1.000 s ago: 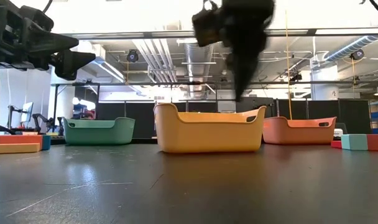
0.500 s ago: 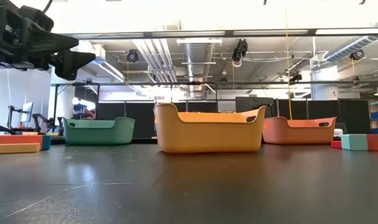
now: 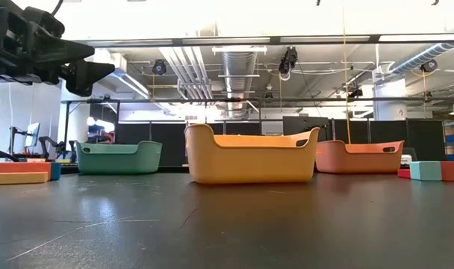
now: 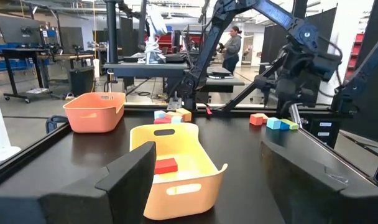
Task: Sort blocks by size
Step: Put the orange thin block into the yellow bin
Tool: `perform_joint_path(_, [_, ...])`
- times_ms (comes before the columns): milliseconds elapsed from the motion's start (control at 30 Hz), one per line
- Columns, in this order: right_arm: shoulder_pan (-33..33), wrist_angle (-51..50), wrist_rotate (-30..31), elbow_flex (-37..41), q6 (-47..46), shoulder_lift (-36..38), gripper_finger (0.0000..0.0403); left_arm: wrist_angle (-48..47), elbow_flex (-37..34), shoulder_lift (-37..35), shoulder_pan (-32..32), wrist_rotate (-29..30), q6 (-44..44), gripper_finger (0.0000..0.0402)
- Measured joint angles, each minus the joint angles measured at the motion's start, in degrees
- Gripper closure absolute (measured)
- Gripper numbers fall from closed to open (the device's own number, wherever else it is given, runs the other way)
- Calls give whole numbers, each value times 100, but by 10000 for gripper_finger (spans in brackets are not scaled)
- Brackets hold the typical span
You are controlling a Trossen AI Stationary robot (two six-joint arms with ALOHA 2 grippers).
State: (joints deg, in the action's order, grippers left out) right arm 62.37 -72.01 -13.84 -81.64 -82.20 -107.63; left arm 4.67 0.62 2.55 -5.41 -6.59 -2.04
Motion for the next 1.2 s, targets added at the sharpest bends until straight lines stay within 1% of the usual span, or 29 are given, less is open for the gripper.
perform_joint_path(267, [0, -22, -166, 520, 833, 103, 120, 2, 0, 0, 2, 0, 0, 128])
perform_joint_path(433, [-26, 190, -178, 826, 1286, 103, 126, 2, 0, 0, 2, 0, 2, 128])
perform_joint_path(600, [-52, 624, -210, 1065, 1336, 105, 150, 2, 0, 0, 2, 0, 0, 128])
perform_joint_path(733, [-54, 1124, -399, 1296, 1339, 123, 174, 2, 0, 0, 2, 0, 0, 128])
perform_joint_path(967, [-59, 1226, -474, 1367, 1269, 136, 213, 0, 0, 0, 0, 0, 0, 128])
perform_joint_path(1200, [-55, 1223, -482, 1374, 1277, 136, 264, 0, 0, 0, 0, 0, 0, 128])
